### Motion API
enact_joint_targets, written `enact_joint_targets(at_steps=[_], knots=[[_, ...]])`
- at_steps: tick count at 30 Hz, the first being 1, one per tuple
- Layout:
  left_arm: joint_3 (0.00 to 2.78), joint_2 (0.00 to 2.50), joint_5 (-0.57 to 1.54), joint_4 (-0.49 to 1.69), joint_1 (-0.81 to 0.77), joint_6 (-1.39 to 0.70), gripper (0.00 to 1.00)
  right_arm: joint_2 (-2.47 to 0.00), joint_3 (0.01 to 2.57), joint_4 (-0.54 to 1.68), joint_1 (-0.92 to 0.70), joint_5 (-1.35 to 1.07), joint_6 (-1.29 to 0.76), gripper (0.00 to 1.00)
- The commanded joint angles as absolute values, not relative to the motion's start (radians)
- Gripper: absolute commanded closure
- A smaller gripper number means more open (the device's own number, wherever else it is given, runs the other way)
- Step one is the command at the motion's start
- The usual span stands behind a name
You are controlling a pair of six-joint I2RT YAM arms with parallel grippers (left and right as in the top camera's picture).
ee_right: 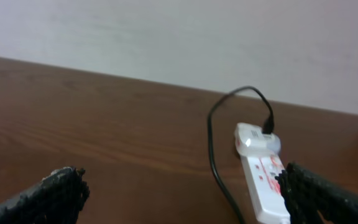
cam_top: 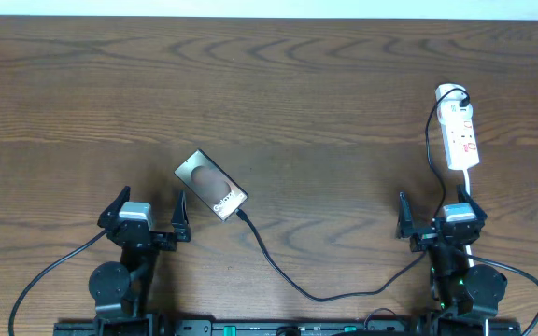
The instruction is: Plug charger to phone and switch on socket
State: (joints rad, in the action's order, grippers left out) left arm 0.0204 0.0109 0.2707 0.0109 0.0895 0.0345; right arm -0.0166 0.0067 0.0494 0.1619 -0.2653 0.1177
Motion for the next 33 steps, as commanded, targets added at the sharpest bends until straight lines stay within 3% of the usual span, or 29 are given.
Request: enact_joint_targets(at_steps=[1, 33], knots=[[0.004, 0.005, 0.279, 0.048, 0.086, 0.049, 0.01, -0.005, 0.006, 0.06, 0.155, -0.226, 0.129, 0.01], [0.004, 0.005, 0.279, 0.048, 0.086, 0.049, 0.0, -0.006, 0.006, 0.057, 0.13, -0.228, 0.128, 0.01]])
